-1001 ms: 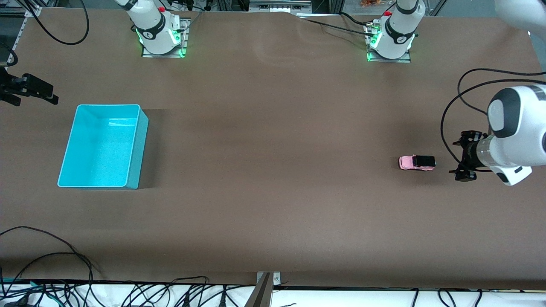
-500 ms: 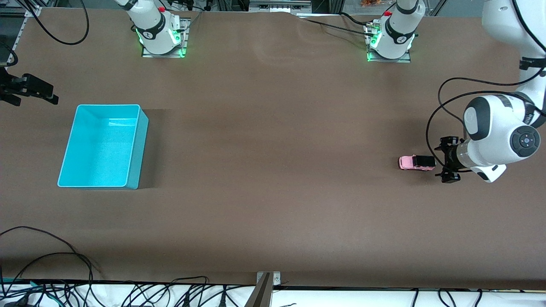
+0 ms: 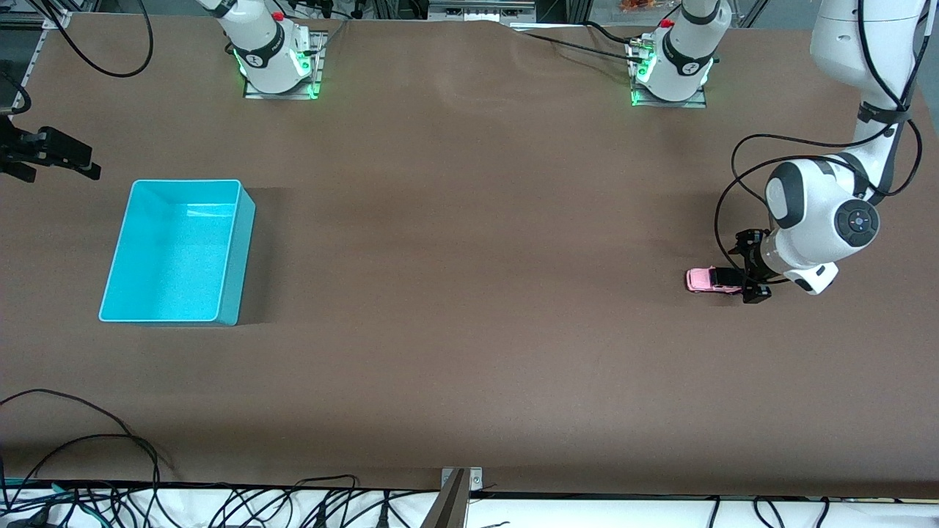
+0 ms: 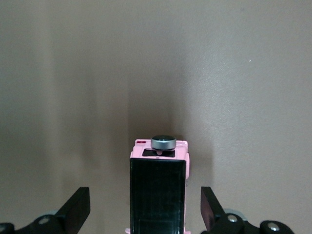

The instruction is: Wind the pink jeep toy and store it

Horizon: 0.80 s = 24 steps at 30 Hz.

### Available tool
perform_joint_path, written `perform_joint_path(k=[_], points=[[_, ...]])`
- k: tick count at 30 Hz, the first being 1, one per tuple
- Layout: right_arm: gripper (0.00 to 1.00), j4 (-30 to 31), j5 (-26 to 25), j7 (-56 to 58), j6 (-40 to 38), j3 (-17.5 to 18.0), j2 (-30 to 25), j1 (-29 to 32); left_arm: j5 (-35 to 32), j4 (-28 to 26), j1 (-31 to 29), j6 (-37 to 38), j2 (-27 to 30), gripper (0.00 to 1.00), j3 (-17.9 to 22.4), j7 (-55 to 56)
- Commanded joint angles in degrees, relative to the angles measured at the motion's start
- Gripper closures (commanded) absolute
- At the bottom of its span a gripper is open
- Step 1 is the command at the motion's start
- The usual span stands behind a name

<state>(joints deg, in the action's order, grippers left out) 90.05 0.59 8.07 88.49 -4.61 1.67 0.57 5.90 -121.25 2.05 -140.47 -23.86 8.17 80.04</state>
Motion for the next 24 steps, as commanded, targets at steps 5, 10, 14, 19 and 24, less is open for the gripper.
perform_joint_path(k=[5, 10, 14, 19, 24], points=[[0.00, -0.8, -0.5, 0.4, -0.9, 0.0, -0.1, 0.1, 2.1, -0.5, 0.7, -3.8, -1.4, 0.06, -0.3, 0.1], [0.00, -0.8, -0.5, 0.4, -0.9, 0.0, -0.1, 0.0, 3.7, -0.3, 0.7, -4.5, -2.0, 0.21, -0.5, 0.1], [0.00, -0.8, -0.5, 0.4, -0.9, 0.0, -0.1, 0.0, 5.0, -0.3, 0.7, -4.6, -1.9, 0.38, -0.5, 0.0], [0.00, -0.8, -0.5, 0.4, -0.9, 0.0, -0.1, 0.0, 4.9, -0.2, 0.7, -4.5, -1.5, 0.65, -0.5, 0.1], [0.00, -0.8, -0.5, 0.4, -0.9, 0.0, -0.1, 0.0, 4.5, 0.8, 0.8, -4.0, 0.0, 0.72, -0.6, 0.6]])
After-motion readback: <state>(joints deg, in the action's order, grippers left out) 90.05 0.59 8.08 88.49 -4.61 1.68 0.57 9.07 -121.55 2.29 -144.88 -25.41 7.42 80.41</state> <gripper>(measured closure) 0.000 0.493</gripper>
